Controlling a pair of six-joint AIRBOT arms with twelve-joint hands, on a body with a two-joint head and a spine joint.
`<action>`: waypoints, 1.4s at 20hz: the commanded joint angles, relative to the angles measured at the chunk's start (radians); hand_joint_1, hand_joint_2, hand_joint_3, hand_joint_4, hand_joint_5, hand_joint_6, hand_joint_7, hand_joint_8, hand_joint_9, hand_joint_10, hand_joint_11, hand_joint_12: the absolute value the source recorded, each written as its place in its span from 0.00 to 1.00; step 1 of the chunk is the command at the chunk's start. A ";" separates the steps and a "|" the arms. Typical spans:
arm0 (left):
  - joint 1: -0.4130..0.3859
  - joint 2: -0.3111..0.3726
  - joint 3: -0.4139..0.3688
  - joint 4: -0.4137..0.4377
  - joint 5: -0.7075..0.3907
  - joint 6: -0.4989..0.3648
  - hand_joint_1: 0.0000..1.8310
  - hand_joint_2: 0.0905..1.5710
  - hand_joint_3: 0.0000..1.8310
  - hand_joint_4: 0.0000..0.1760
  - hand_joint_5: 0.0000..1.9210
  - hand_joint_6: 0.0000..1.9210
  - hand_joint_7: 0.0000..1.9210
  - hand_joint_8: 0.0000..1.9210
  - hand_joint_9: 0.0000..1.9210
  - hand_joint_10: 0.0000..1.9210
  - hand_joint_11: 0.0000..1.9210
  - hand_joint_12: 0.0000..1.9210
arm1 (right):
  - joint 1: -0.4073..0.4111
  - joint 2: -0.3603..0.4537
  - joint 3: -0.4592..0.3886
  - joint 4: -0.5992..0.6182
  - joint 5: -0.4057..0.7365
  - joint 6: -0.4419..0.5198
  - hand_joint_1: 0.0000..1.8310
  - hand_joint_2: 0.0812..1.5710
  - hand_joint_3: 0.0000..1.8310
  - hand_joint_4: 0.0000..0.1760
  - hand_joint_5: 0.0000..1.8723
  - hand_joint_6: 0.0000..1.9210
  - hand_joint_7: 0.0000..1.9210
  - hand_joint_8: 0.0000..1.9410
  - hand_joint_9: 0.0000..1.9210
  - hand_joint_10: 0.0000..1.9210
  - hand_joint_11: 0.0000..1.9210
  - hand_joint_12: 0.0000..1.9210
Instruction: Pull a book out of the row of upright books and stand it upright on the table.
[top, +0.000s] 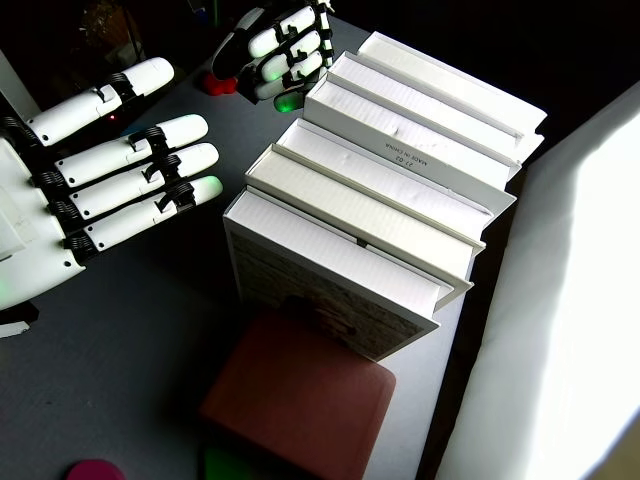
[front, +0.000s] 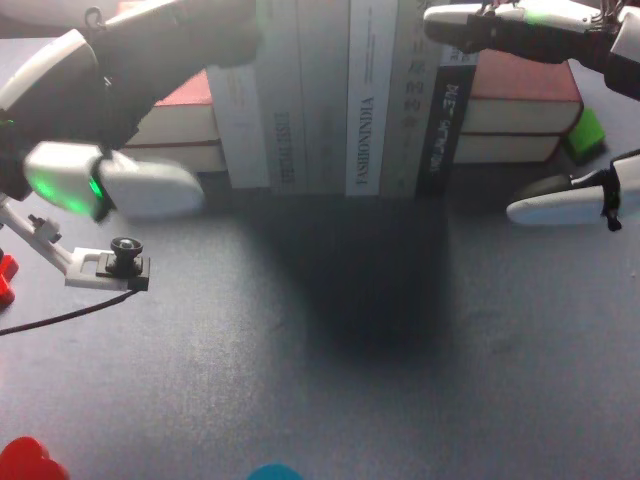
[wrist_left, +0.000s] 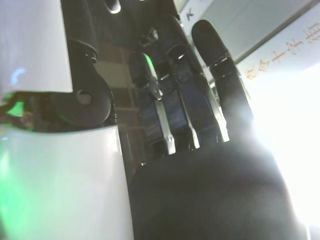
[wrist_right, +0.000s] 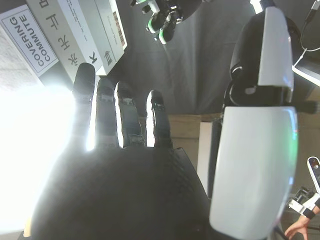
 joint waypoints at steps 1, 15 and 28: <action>-0.012 -0.007 0.003 -0.038 -0.093 -0.010 0.56 0.47 0.00 0.00 0.17 0.00 0.16 0.00 0.16 0.01 0.03 0.39 | 0.015 -0.002 -0.002 0.051 0.099 0.009 0.52 0.57 0.00 0.02 0.09 0.00 0.07 0.00 0.05 0.00 0.00 0.19; -0.030 -0.021 0.016 -0.031 -0.094 -0.010 0.55 0.46 0.00 0.00 0.18 0.00 0.16 0.00 0.16 0.00 0.01 0.47 | 0.338 0.006 0.019 -0.252 -0.140 0.021 0.44 0.58 0.01 0.97 0.06 0.01 0.00 0.00 0.00 0.00 0.00 0.26; -0.027 -0.047 0.042 -0.029 -0.087 -0.010 0.55 0.47 0.00 0.00 0.17 0.00 0.15 0.00 0.15 0.00 0.00 0.48 | 0.429 -0.103 0.148 -0.375 -0.373 0.009 0.22 0.58 0.00 0.62 0.14 0.00 0.00 0.00 0.00 0.00 0.00 0.00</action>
